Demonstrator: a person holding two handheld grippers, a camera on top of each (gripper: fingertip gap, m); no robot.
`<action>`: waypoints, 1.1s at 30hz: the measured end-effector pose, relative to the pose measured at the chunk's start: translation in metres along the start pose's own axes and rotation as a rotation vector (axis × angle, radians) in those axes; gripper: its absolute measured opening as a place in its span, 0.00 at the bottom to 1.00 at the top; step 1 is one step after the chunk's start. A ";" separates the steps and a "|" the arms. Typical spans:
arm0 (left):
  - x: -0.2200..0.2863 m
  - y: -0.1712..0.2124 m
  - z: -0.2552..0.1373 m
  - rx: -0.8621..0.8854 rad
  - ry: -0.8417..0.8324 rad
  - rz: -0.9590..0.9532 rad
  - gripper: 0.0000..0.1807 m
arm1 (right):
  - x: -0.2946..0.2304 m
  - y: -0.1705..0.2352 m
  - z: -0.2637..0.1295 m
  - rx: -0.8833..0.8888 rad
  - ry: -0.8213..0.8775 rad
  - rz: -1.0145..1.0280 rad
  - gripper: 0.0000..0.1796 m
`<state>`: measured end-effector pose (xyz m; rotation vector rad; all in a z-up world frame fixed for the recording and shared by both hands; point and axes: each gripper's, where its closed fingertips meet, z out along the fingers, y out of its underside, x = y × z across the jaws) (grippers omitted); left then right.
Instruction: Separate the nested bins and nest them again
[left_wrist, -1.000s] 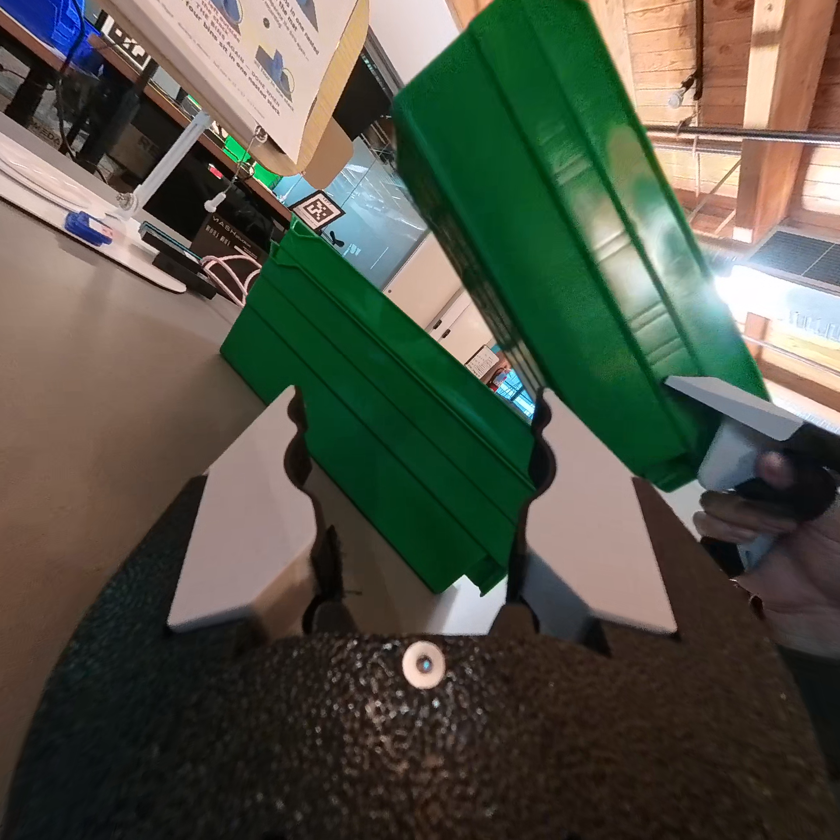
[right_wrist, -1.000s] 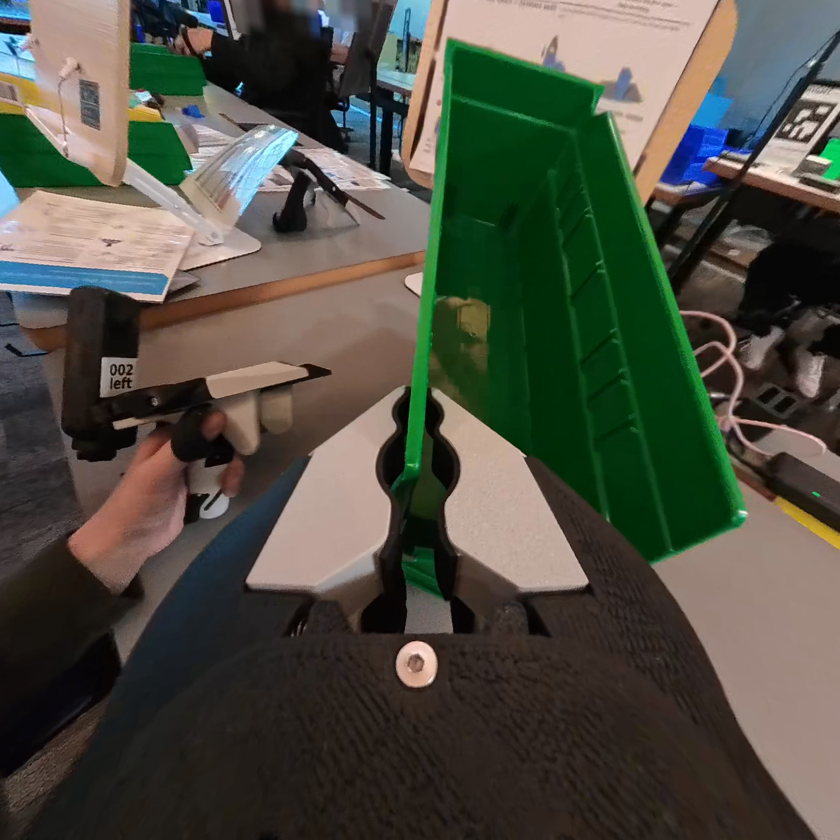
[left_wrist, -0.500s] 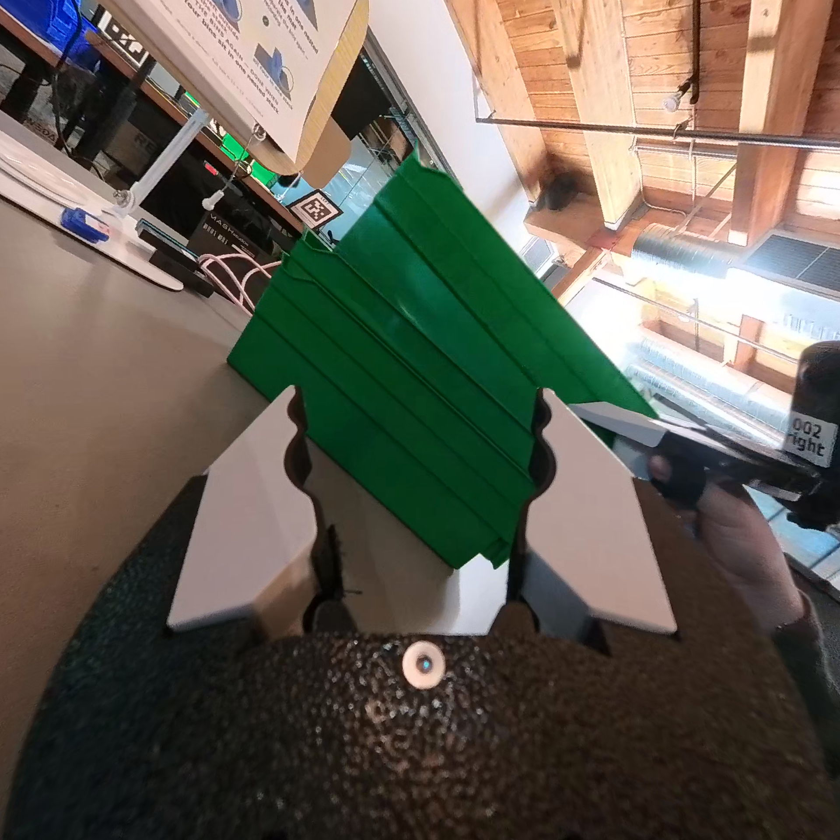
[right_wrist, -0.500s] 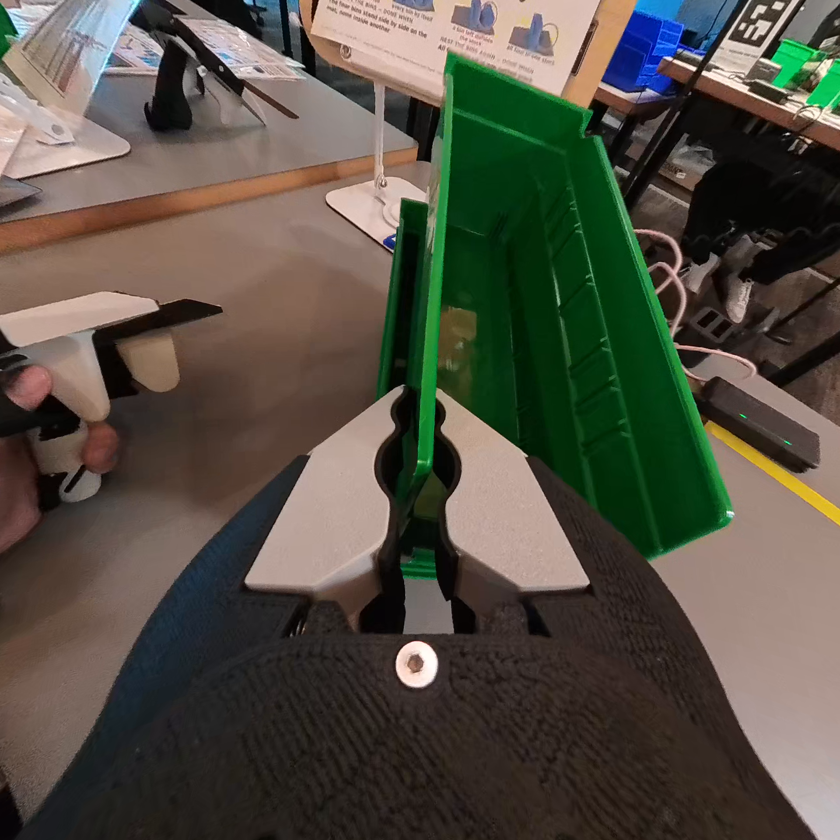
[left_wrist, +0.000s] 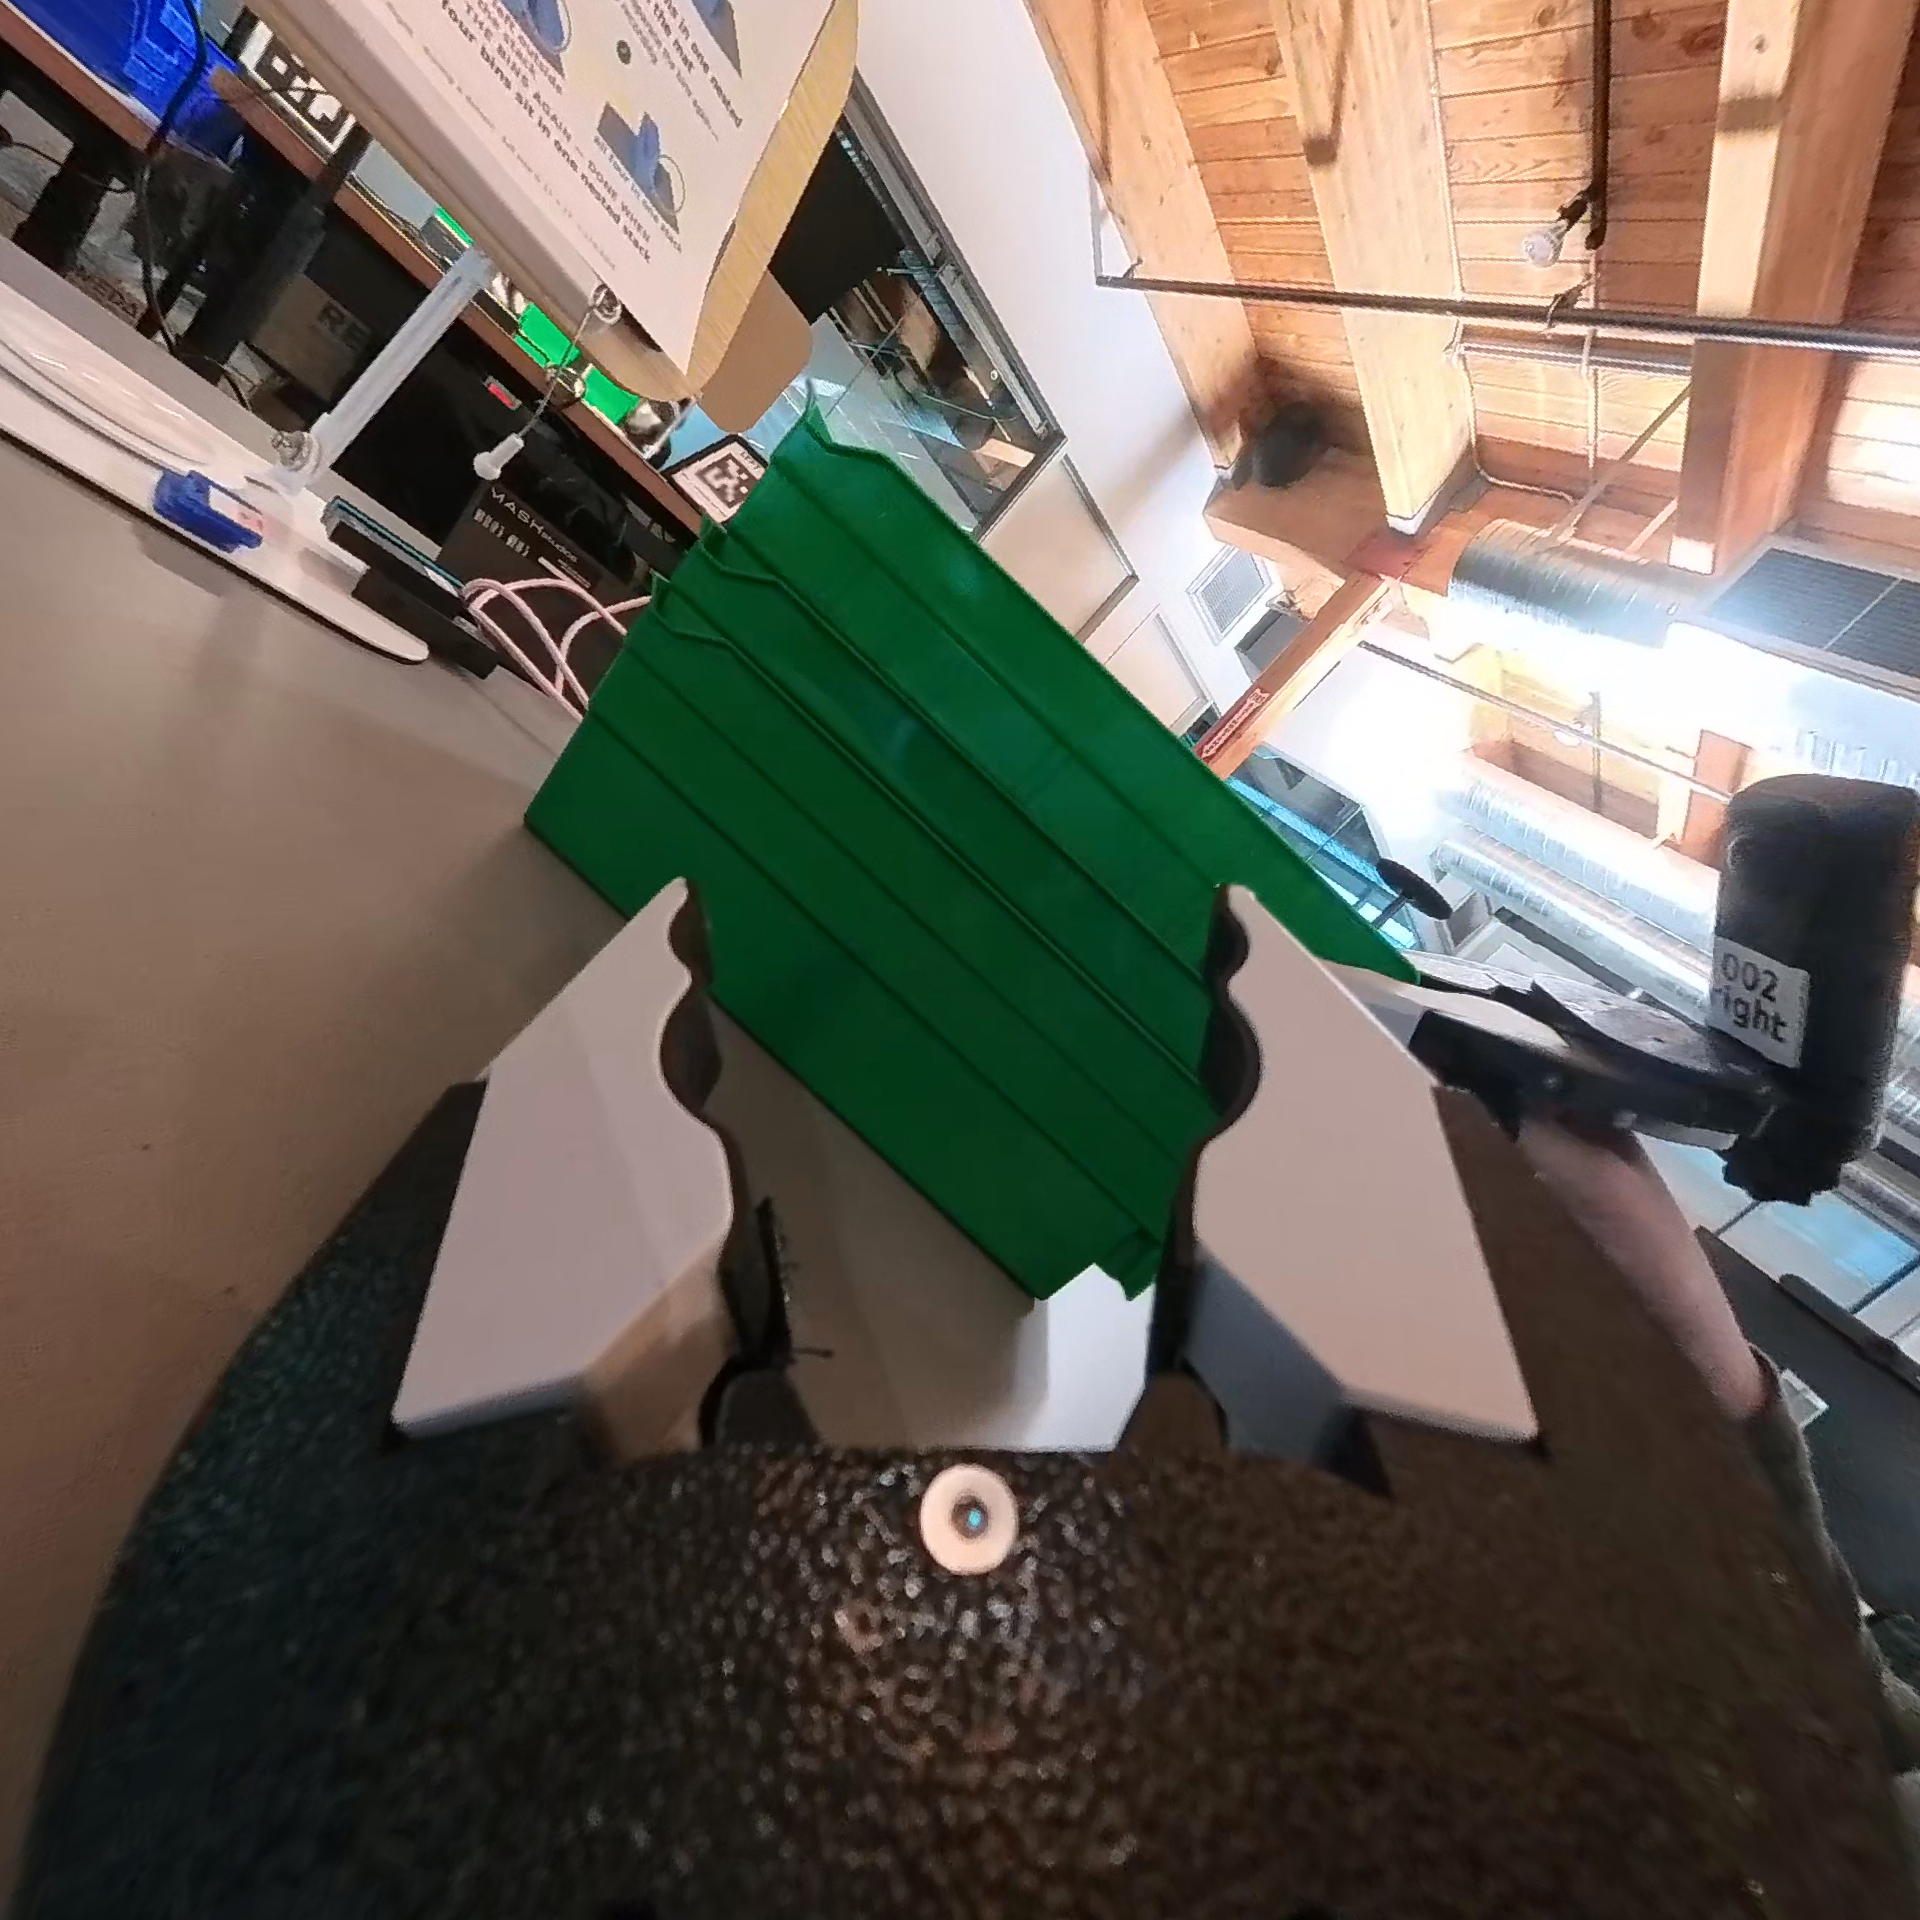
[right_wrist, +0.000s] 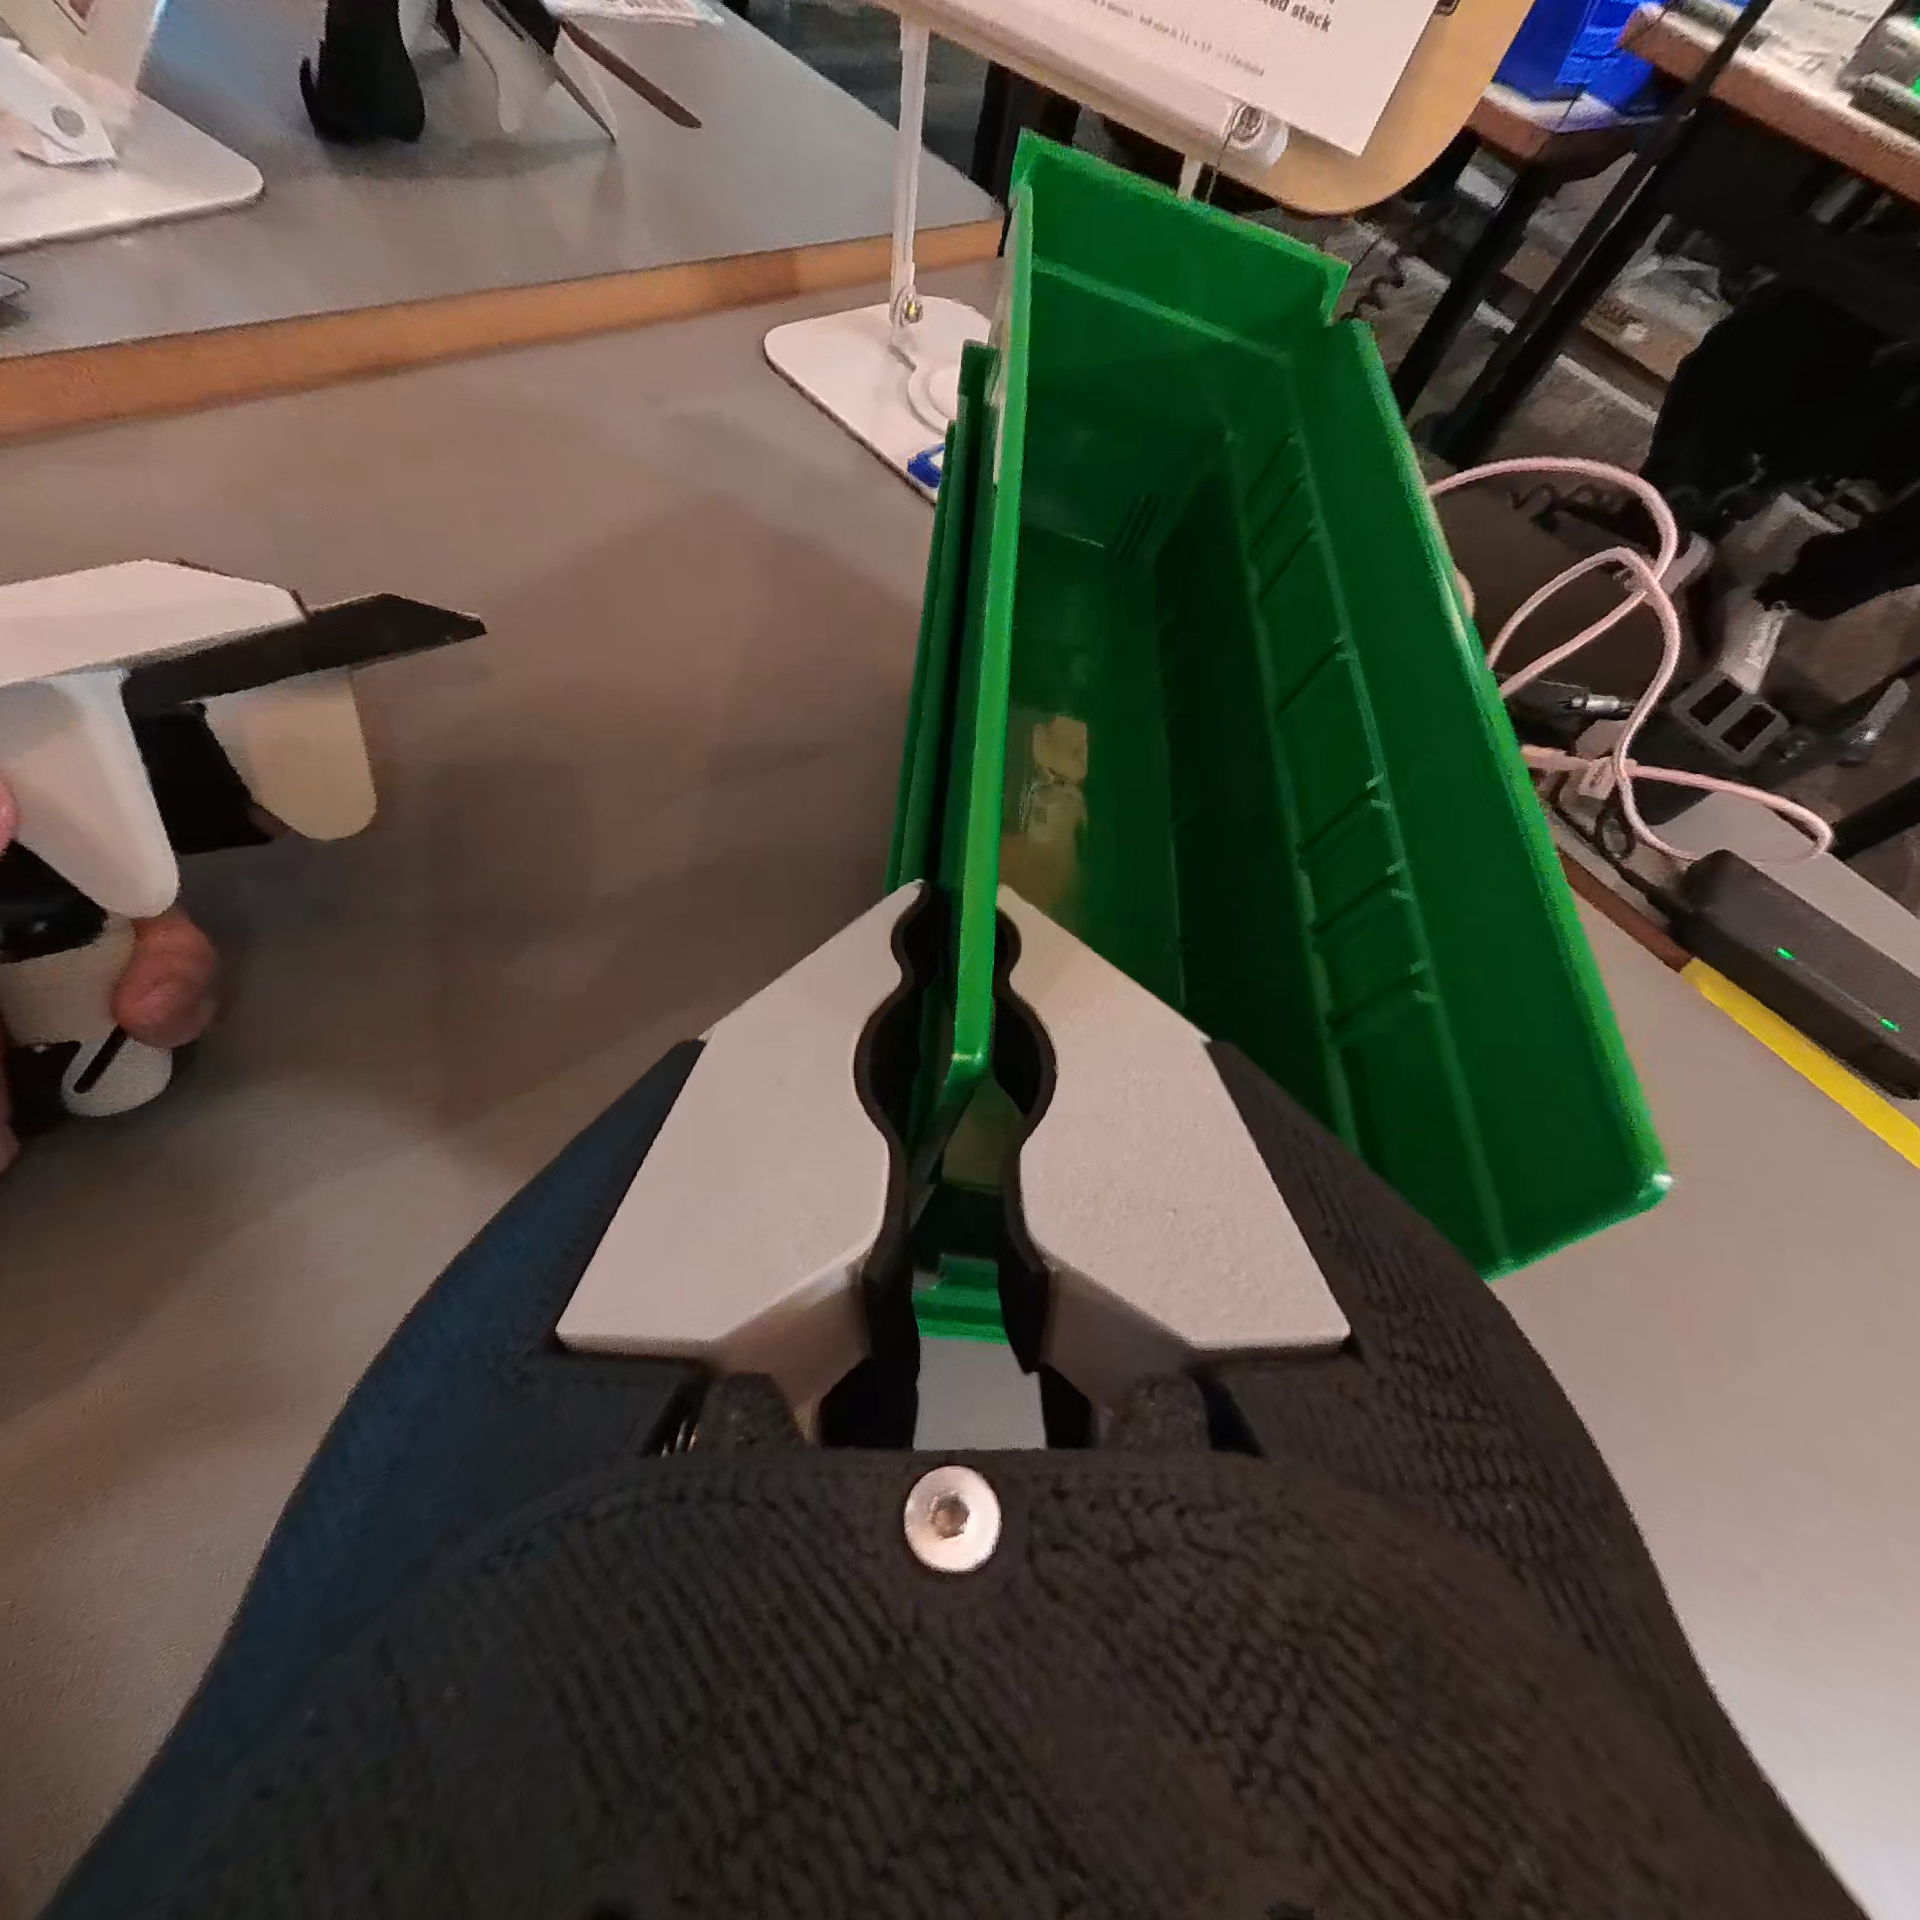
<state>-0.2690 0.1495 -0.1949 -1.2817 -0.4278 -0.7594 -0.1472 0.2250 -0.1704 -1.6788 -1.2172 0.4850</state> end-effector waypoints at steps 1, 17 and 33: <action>0.000 0.000 0.000 -0.002 -0.002 0.003 0.52 | 0.000 -0.004 -0.001 0.031 0.001 0.002 0.08; 0.000 0.000 0.000 0.000 0.001 -0.001 0.52 | 0.096 0.010 -0.122 0.323 0.319 -0.136 0.40; -0.002 0.001 0.001 -0.007 -0.019 0.013 0.52 | 0.288 0.289 -0.289 -0.392 0.646 -0.092 0.44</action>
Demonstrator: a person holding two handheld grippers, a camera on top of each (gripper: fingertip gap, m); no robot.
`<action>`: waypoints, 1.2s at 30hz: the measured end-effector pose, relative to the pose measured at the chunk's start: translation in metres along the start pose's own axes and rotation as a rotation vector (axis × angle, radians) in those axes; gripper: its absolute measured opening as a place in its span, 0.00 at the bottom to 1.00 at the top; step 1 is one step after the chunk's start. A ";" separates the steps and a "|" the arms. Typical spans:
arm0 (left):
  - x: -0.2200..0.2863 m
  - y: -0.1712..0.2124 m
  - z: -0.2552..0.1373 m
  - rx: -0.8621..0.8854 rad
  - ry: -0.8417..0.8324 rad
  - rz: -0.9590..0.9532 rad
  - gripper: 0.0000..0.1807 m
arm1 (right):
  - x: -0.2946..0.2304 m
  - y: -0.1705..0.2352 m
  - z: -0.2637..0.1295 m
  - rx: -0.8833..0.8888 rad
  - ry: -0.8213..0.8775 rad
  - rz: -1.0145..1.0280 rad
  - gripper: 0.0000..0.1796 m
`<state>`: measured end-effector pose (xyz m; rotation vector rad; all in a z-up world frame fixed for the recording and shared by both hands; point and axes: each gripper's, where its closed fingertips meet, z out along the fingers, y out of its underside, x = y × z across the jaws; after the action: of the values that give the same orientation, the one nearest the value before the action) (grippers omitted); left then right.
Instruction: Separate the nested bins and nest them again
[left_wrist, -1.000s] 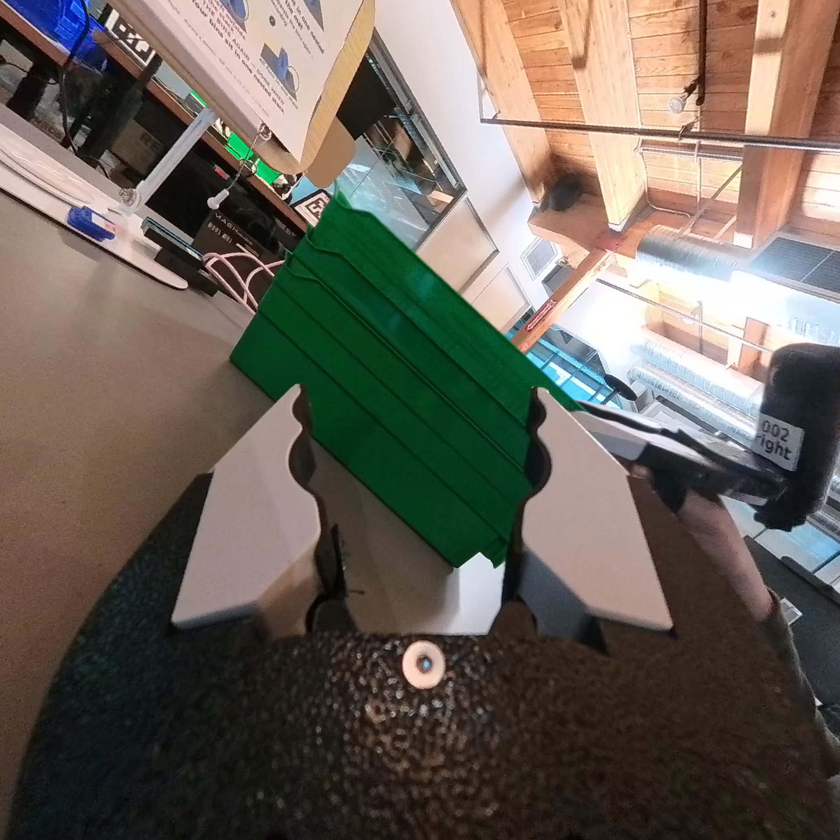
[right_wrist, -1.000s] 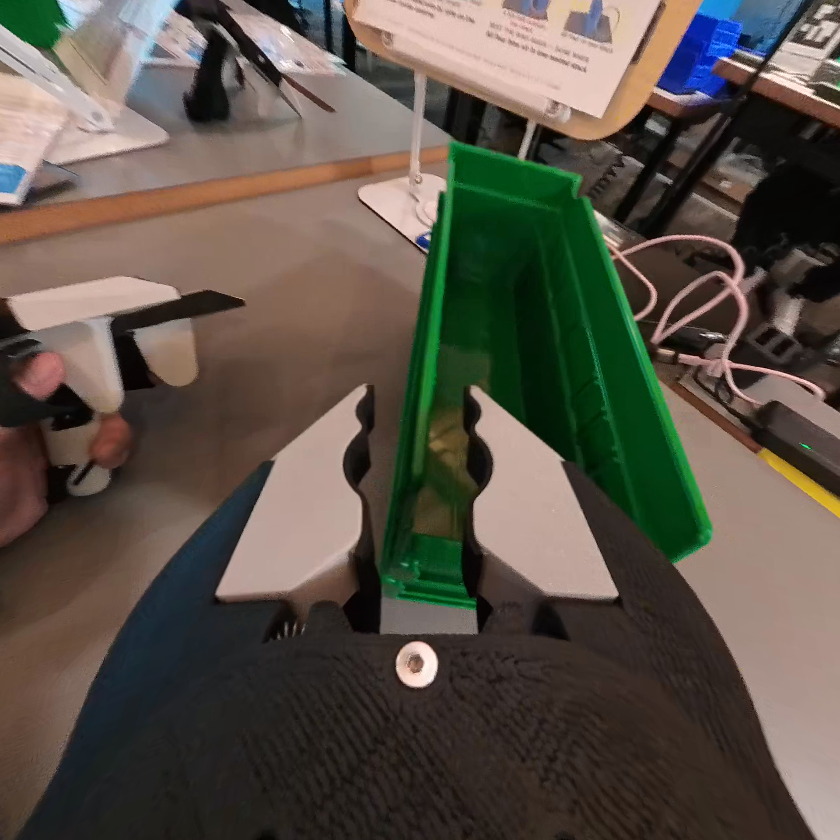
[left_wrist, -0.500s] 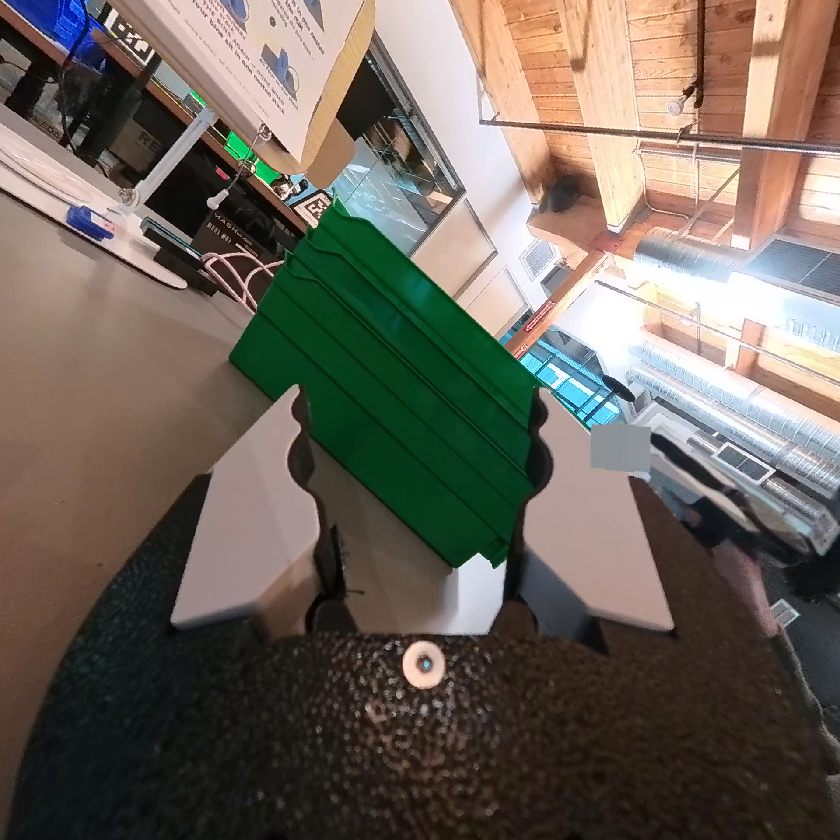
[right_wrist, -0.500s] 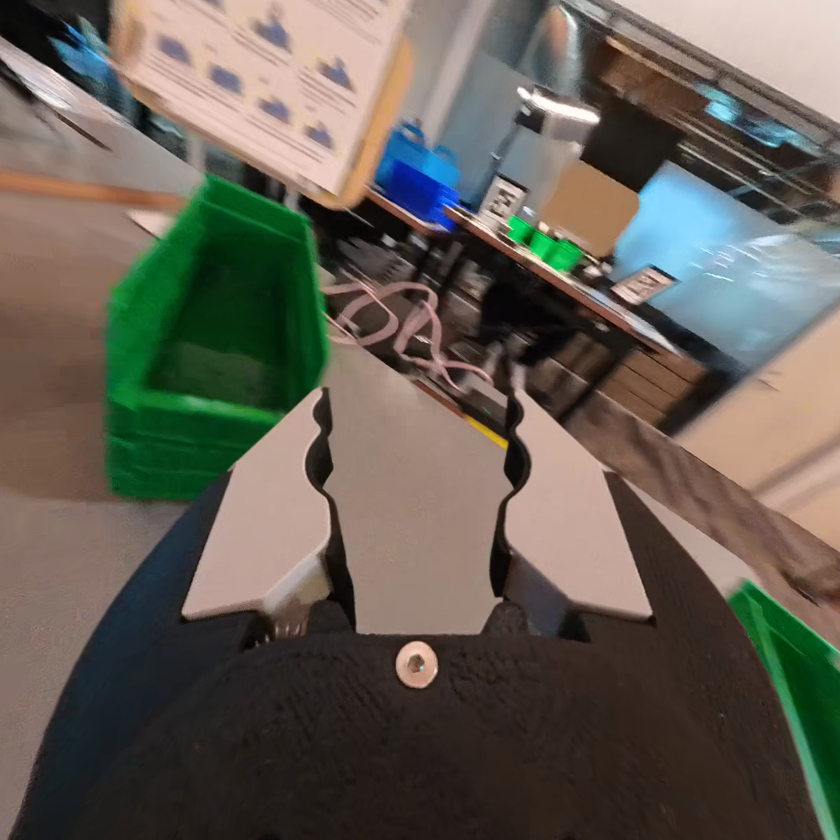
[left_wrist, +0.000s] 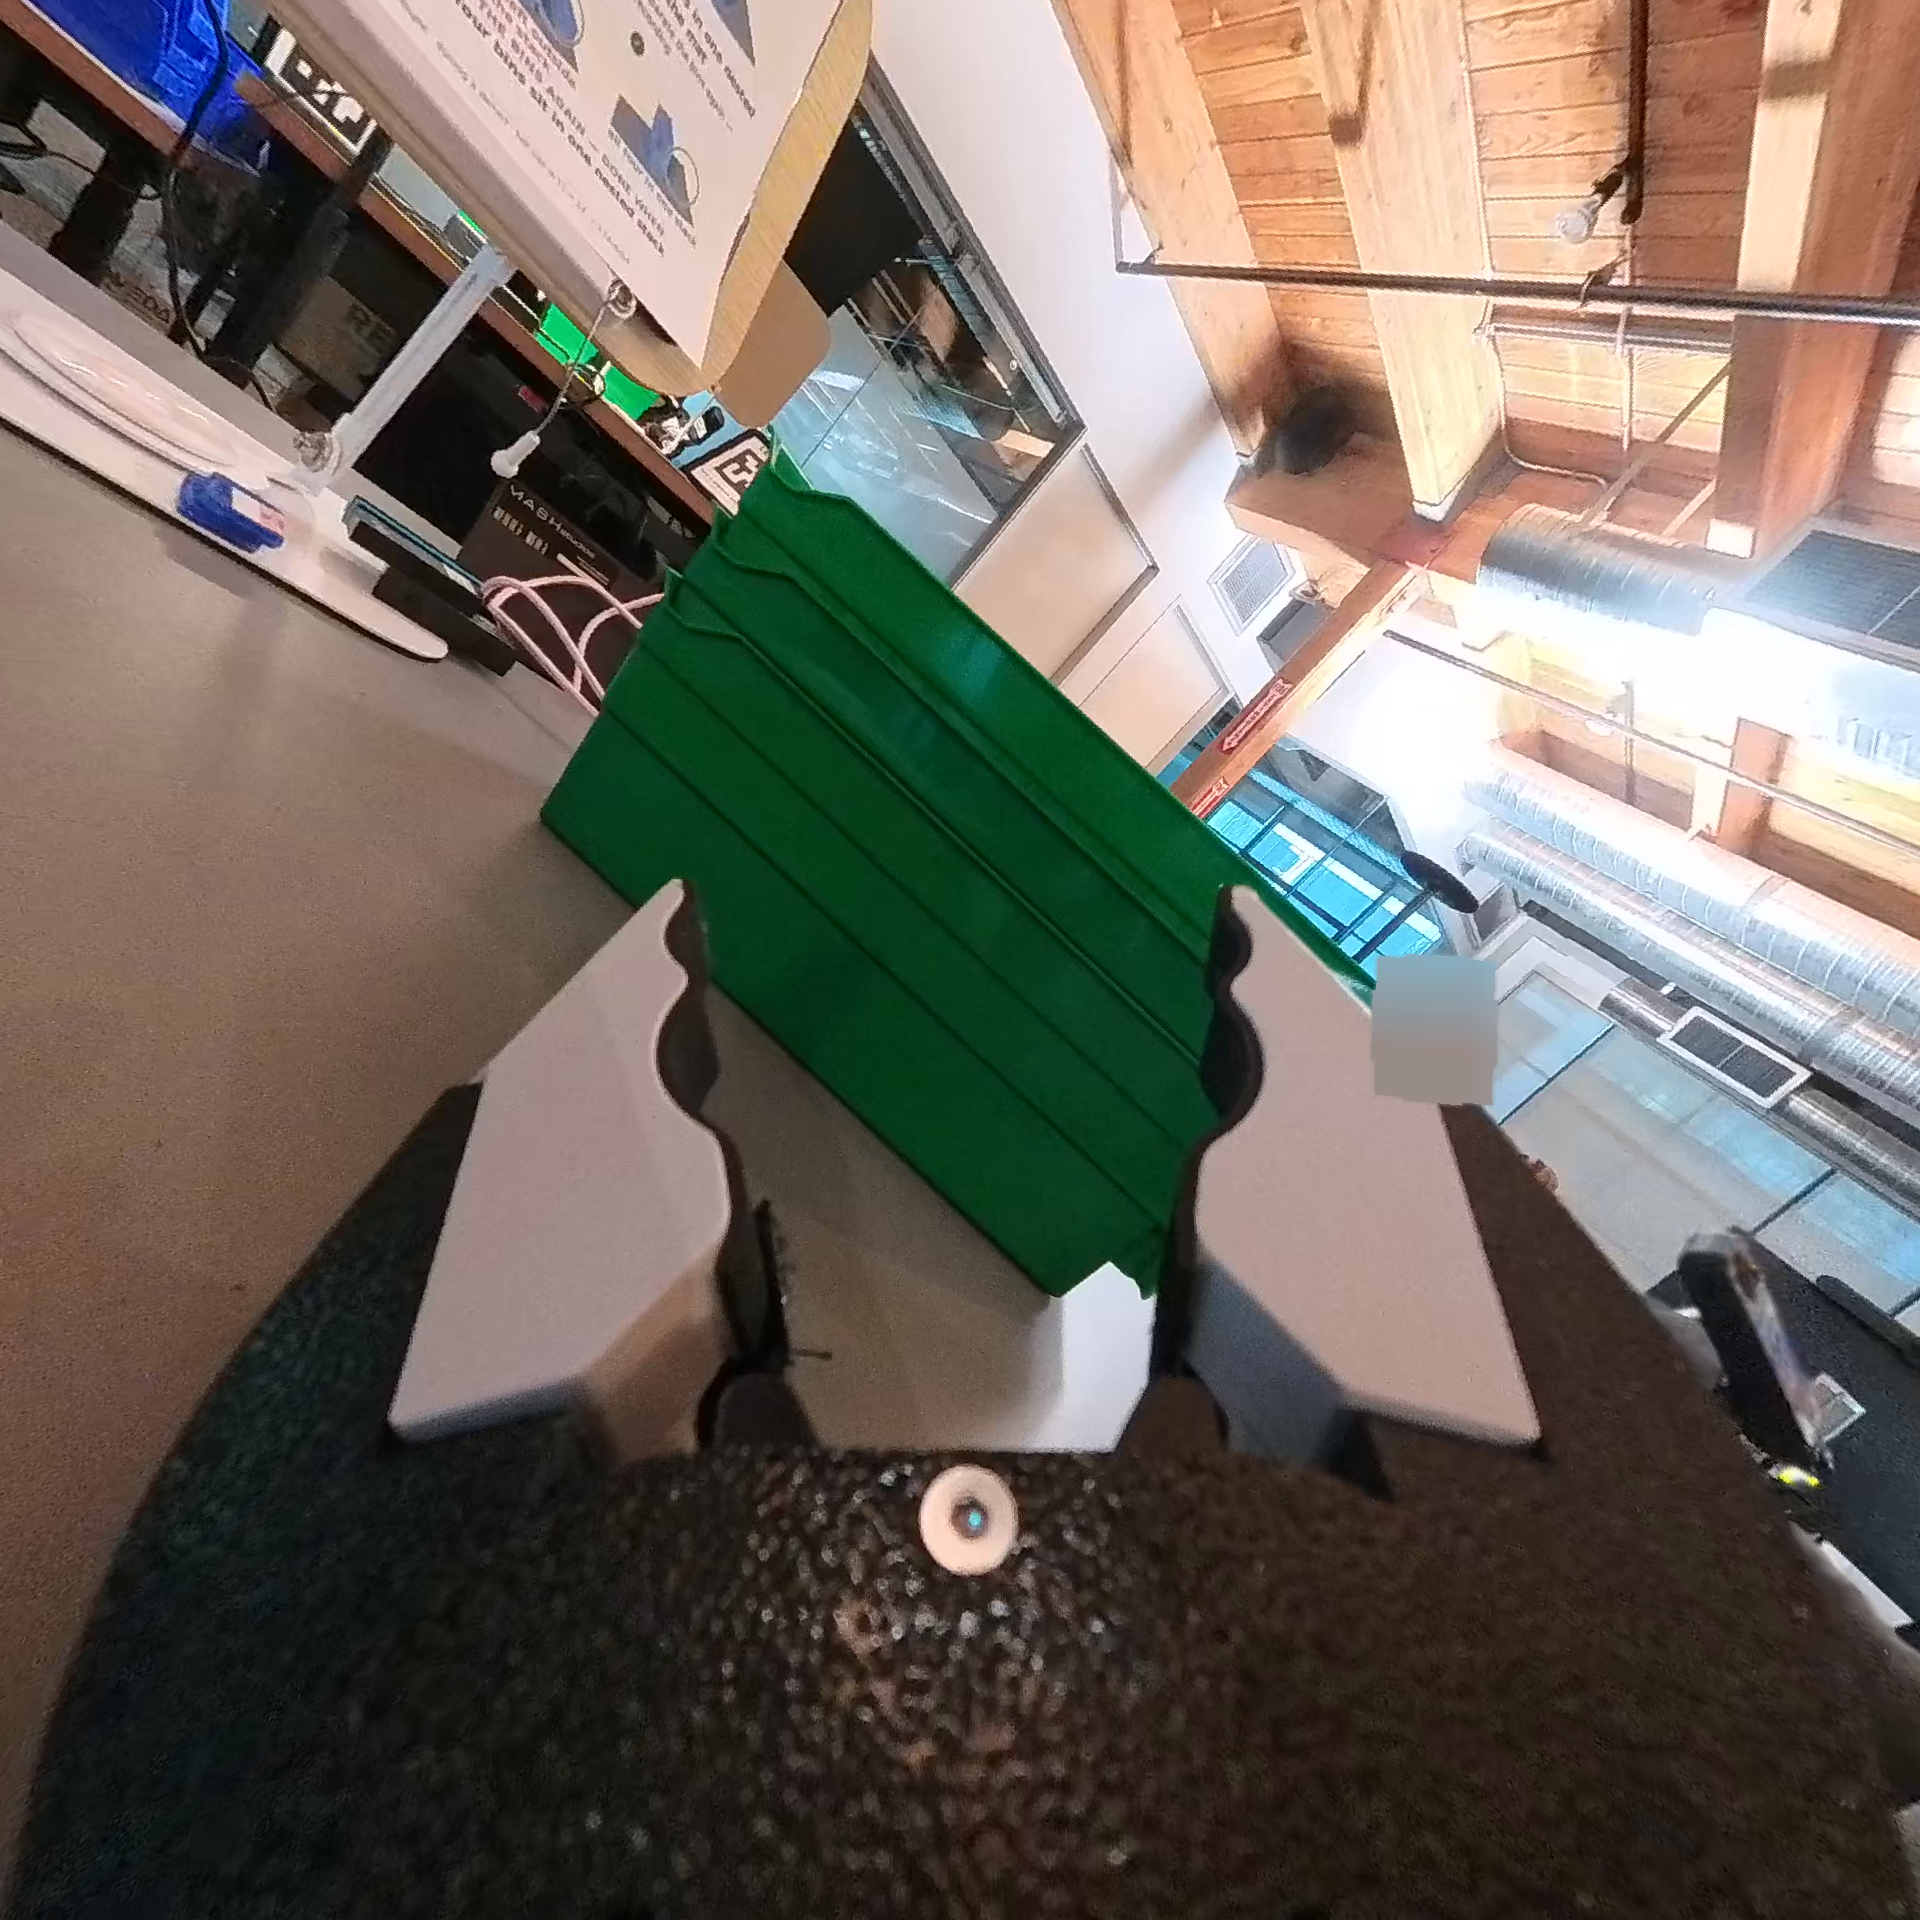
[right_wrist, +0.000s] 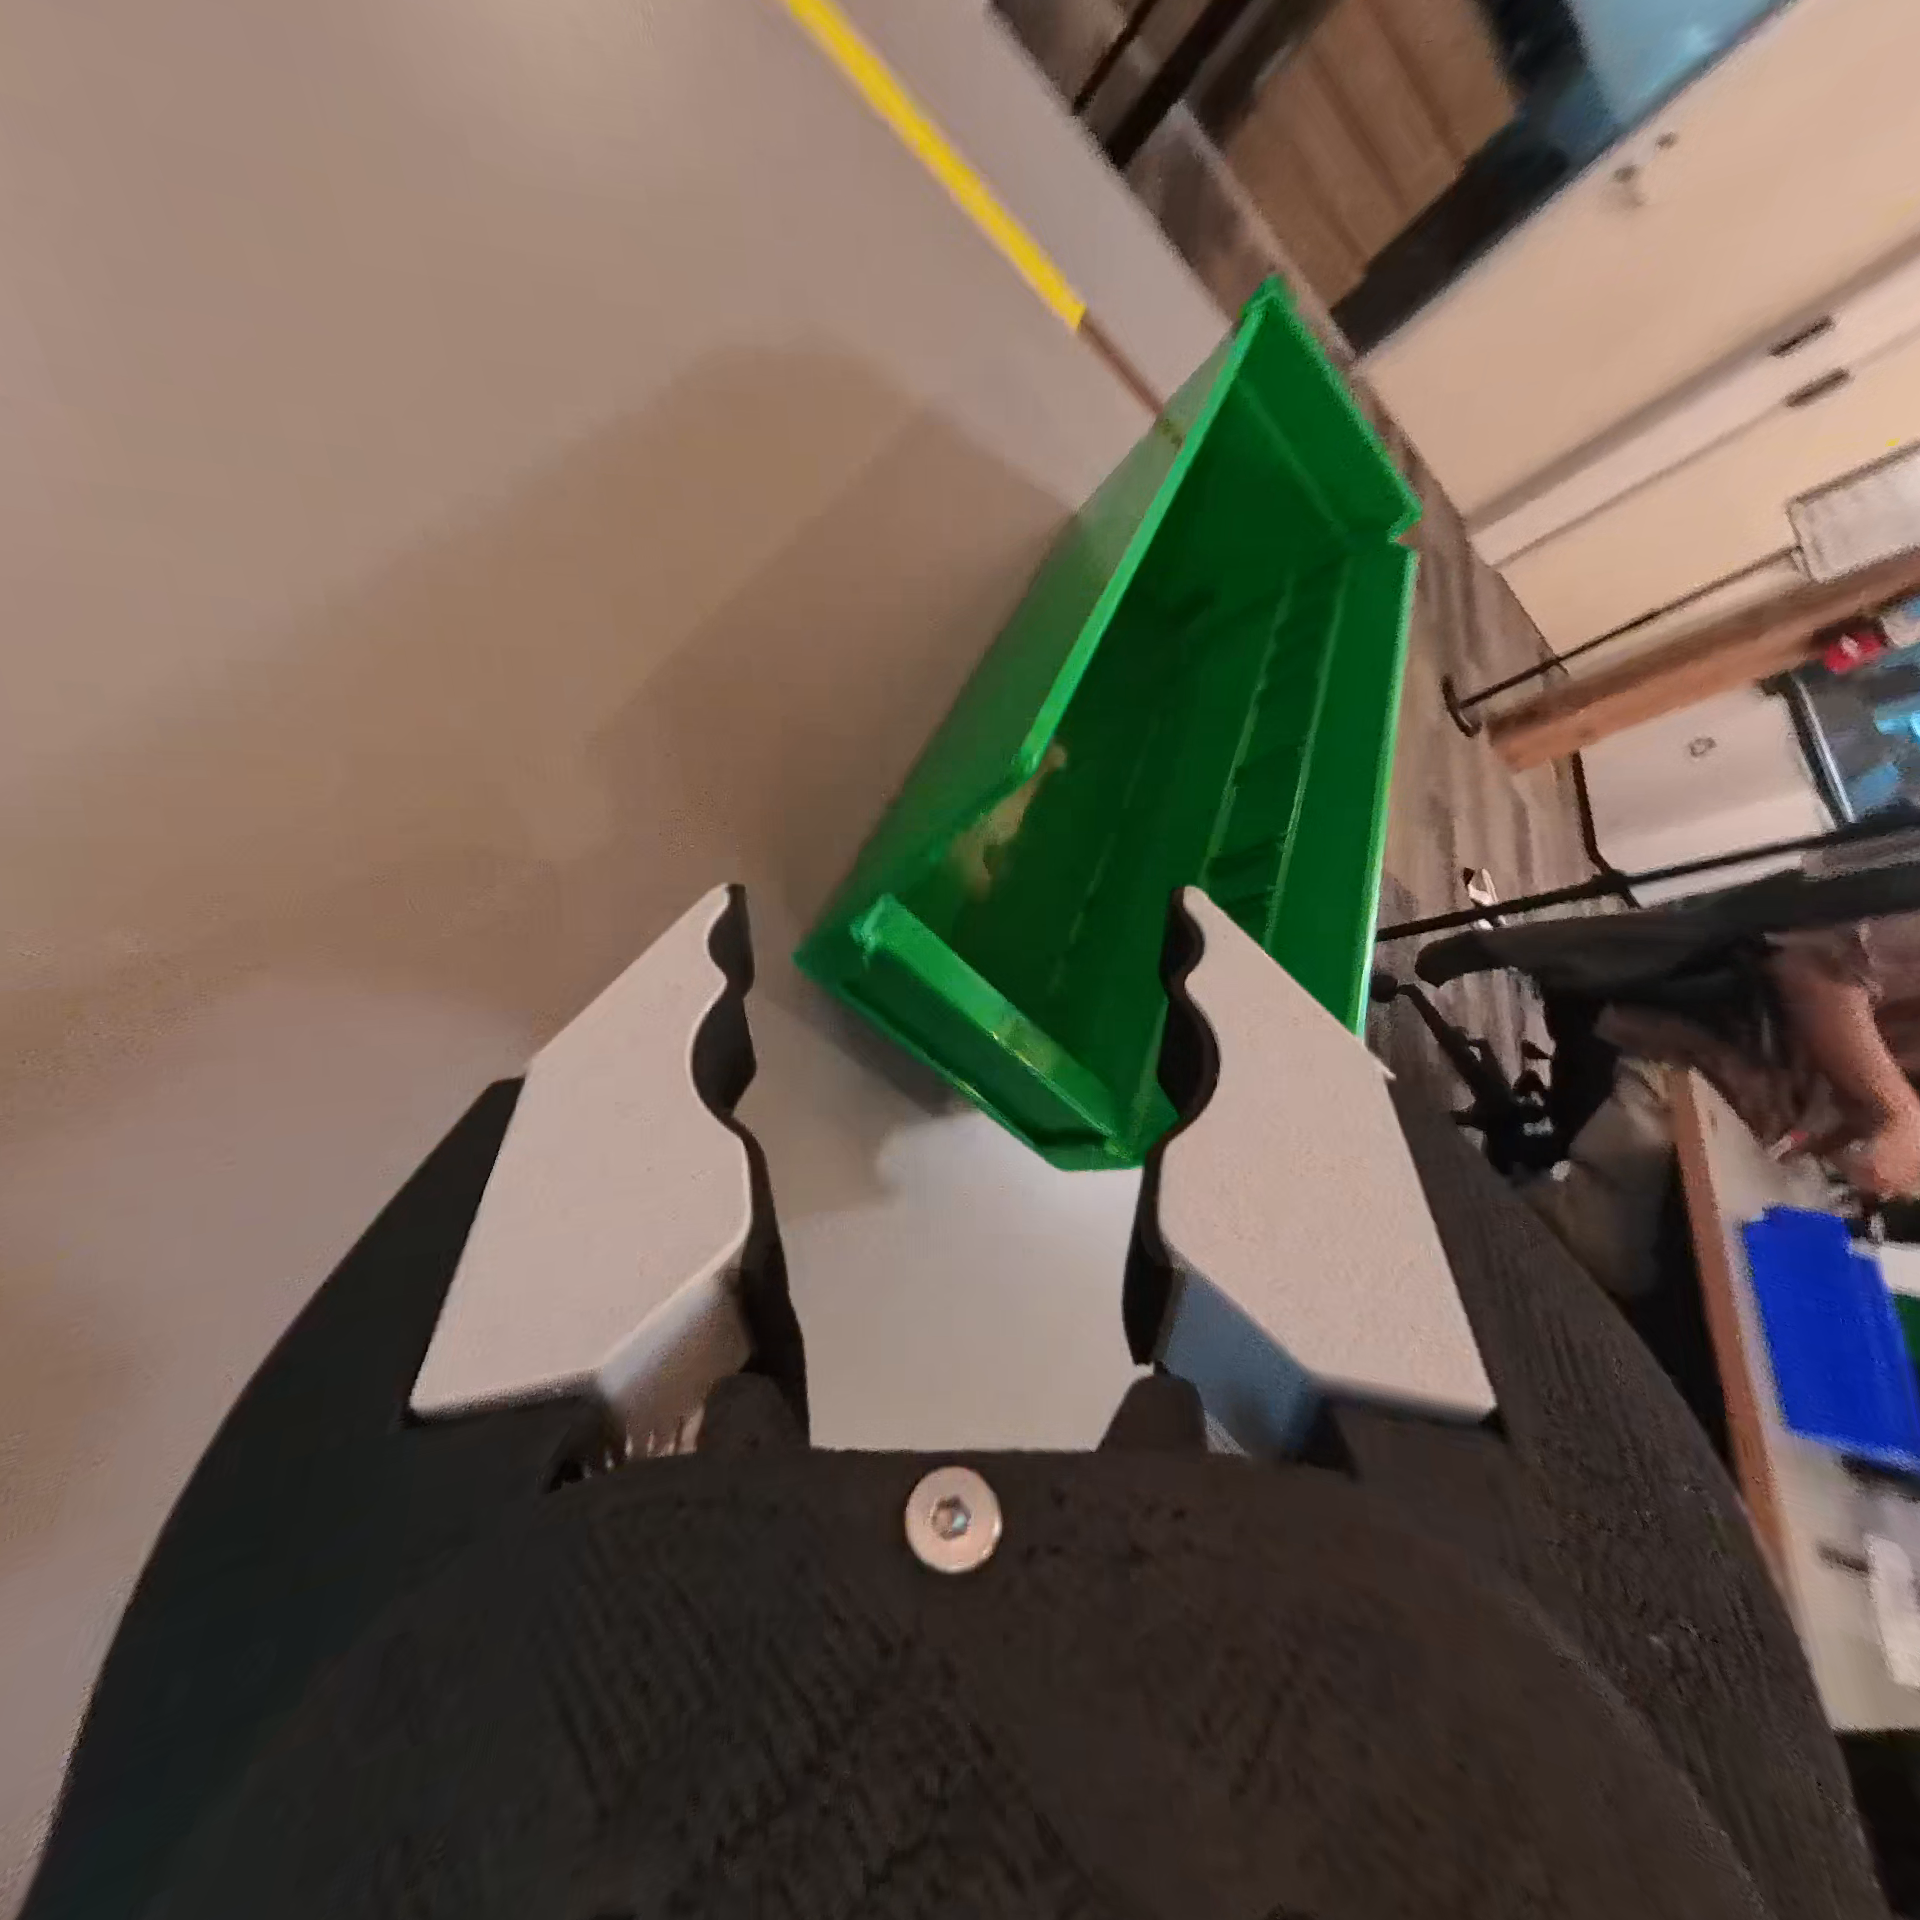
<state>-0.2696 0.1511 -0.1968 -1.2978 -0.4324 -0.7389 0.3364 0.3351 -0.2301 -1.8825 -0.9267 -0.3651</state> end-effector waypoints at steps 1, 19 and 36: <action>0.000 0.000 0.000 0.002 0.000 -0.002 0.52 | 0.000 0.008 0.002 -0.025 -0.044 -0.051 0.43; 0.000 -0.002 -0.001 0.011 0.009 -0.019 0.52 | -0.018 0.049 0.036 -0.358 -0.370 -0.605 0.14; 0.001 -0.003 -0.001 0.018 0.020 -0.025 0.52 | -0.138 -0.243 -0.068 0.339 -0.322 -0.935 0.14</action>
<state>-0.2711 0.1494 -0.1943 -1.2686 -0.4389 -0.7673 0.0752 0.2736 -0.1261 -1.1149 -1.9394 -0.4159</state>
